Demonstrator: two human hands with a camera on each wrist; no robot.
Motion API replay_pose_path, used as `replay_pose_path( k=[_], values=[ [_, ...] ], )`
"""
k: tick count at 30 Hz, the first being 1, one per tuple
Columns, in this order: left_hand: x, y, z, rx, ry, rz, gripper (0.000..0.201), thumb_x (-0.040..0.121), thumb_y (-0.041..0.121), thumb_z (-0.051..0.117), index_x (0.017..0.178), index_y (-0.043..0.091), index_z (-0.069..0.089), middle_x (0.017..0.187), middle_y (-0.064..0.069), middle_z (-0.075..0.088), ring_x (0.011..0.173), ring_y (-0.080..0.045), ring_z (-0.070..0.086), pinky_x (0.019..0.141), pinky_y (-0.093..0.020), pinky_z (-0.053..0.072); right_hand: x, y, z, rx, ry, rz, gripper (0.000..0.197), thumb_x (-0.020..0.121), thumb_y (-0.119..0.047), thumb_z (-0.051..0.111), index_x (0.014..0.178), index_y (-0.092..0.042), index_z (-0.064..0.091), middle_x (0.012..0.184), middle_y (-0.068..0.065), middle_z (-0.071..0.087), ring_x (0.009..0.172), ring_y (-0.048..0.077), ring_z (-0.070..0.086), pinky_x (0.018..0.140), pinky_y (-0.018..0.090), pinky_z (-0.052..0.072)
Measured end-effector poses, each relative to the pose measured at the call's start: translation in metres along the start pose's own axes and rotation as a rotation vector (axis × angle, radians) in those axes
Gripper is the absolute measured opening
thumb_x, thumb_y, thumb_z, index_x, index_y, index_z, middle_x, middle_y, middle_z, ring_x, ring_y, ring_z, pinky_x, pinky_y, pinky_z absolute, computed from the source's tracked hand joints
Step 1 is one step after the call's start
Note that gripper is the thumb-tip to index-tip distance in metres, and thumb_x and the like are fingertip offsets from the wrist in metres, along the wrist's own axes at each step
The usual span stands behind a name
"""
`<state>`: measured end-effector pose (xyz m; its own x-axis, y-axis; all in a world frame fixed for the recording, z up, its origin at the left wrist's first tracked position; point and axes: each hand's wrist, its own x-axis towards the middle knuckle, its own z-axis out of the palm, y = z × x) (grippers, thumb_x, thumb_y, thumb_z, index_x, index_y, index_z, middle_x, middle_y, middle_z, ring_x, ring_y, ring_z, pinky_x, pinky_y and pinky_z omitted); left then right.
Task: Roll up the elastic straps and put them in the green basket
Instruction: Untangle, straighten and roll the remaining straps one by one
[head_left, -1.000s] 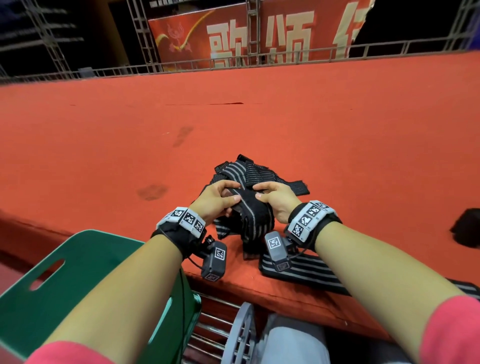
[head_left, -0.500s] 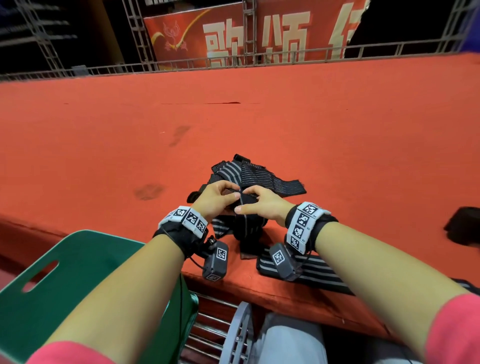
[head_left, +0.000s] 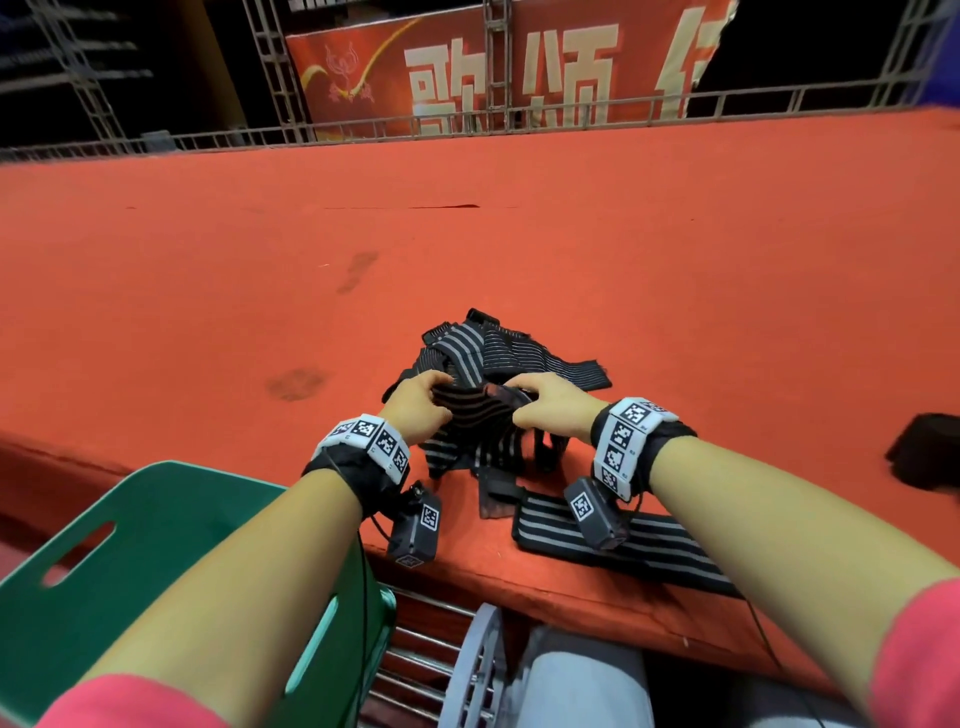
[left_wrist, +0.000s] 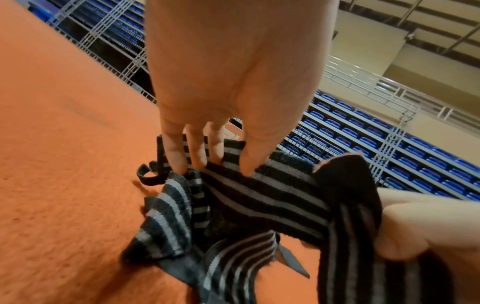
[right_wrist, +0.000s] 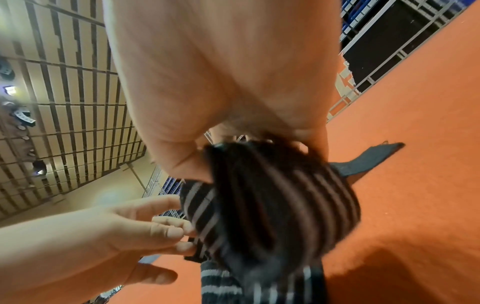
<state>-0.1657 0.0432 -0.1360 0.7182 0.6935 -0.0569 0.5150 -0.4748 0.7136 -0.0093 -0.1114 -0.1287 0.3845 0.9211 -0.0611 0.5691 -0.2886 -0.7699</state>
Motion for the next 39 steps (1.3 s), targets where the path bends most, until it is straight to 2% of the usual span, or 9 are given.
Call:
replay_pose_path(
  k=[2,6,9,14,18,25,33,36,39],
  values=[
    [0.006,-0.004,0.005,0.11,0.05,0.04,0.017,0.085,0.013,0.074,0.094,0.025,0.065,0.092,-0.005,0.067,0.081,-0.023,0.066,0.075,-0.034,0.055,0.0,0.006,-0.008,-0.03,0.056,0.006,0.032,0.074,-0.011,0.053,0.092,-0.029,0.072,0.085,-0.002,0.072,0.079,0.023,0.067,0.069,0.037,0.057],
    [0.026,-0.011,0.022,0.184,0.105,0.068,0.026,0.084,0.028,0.075,0.064,0.034,0.06,0.091,-0.011,0.064,0.078,-0.029,0.064,0.078,-0.045,0.056,-0.003,0.023,-0.023,-0.147,0.129,0.051,0.036,0.084,0.002,0.049,0.093,-0.021,0.076,0.093,0.0,0.07,0.082,0.014,0.062,0.065,0.022,0.047],
    [0.024,0.007,0.029,0.188,0.125,0.083,0.025,0.09,0.025,0.068,0.069,0.029,0.056,0.099,-0.015,0.058,0.079,-0.028,0.06,0.082,-0.042,0.052,-0.007,0.031,-0.025,-0.187,0.13,0.035,0.023,0.086,-0.006,0.062,0.1,-0.021,0.073,0.097,0.002,0.068,0.09,0.017,0.064,0.074,0.024,0.048],
    [0.014,0.02,0.034,0.329,0.202,0.104,0.01,0.094,0.032,0.064,0.09,0.023,0.062,0.126,-0.006,0.041,0.121,-0.033,0.04,0.102,-0.043,0.038,0.0,0.038,-0.023,-0.263,0.204,0.002,0.02,0.086,-0.008,0.066,0.094,-0.023,0.076,0.097,0.0,0.072,0.089,0.015,0.064,0.081,0.026,0.049],
    [0.012,0.026,0.039,0.54,0.122,0.226,0.02,0.088,0.046,0.067,0.105,0.036,0.068,0.153,0.001,0.032,0.144,-0.026,0.019,0.111,-0.05,0.025,0.005,0.04,-0.023,-0.271,0.233,-0.033,0.017,0.086,-0.013,0.069,0.088,-0.027,0.077,0.09,-0.006,0.074,0.092,0.015,0.067,0.087,0.034,0.053],
    [0.027,0.041,0.053,0.518,0.073,0.111,0.018,0.096,0.043,0.055,0.099,0.029,0.066,0.108,0.005,0.065,0.12,-0.025,0.05,0.111,-0.066,0.02,0.004,0.05,-0.029,-0.364,0.248,-0.145,0.018,0.085,-0.016,0.069,0.092,-0.031,0.077,0.096,-0.011,0.073,0.096,0.014,0.065,0.086,0.037,0.053],
    [0.042,0.055,0.054,0.449,0.15,-0.069,0.018,0.097,0.038,0.055,0.088,0.024,0.062,0.09,0.004,0.062,0.107,-0.028,0.058,0.106,-0.059,0.029,0.008,0.053,-0.042,-0.405,0.213,-0.383,0.025,0.082,0.0,0.066,0.085,-0.023,0.077,0.093,-0.007,0.073,0.09,0.018,0.066,0.08,0.035,0.053],
    [0.047,0.045,0.044,0.408,0.189,-0.16,0.018,0.097,0.035,0.053,0.086,0.023,0.06,0.096,-0.002,0.065,0.105,-0.033,0.058,0.106,-0.057,0.028,0.003,0.057,-0.05,-0.464,0.149,-0.409,0.024,0.082,0.002,0.069,0.085,-0.021,0.078,0.093,-0.008,0.072,0.092,0.017,0.06,0.081,0.026,0.044],
    [0.049,0.035,0.029,0.369,0.238,-0.208,0.016,0.097,0.034,0.052,0.091,0.022,0.061,0.109,-0.009,0.066,0.109,-0.036,0.056,0.107,-0.055,0.029,-0.001,0.075,-0.067,-0.535,0.114,-0.295,0.023,0.083,-0.005,0.071,0.087,-0.027,0.076,0.092,-0.011,0.068,0.093,0.017,0.054,0.08,0.034,0.047]
  ],
)
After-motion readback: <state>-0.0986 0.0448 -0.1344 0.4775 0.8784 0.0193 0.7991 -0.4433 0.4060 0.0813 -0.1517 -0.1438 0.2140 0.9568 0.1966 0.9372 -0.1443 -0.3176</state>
